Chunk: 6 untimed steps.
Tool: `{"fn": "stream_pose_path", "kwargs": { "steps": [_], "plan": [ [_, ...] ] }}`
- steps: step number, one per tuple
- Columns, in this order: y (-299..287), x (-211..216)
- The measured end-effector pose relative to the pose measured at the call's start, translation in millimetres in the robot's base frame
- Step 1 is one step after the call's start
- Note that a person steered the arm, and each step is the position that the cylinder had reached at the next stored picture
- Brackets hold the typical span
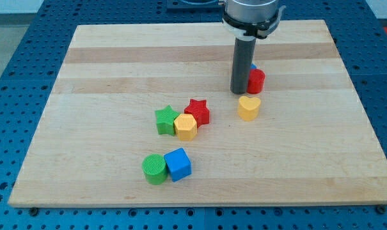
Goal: Move the yellow heart to the bottom right of the red circle
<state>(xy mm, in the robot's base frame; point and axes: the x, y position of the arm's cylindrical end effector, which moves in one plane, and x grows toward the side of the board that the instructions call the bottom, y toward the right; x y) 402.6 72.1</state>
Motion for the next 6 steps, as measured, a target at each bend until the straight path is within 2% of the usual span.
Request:
{"fn": "stream_pose_path", "kwargs": {
  "steps": [3, 4, 6],
  "plan": [
    [4, 2],
    [-23, 7],
    [-48, 66]
  ]
}}
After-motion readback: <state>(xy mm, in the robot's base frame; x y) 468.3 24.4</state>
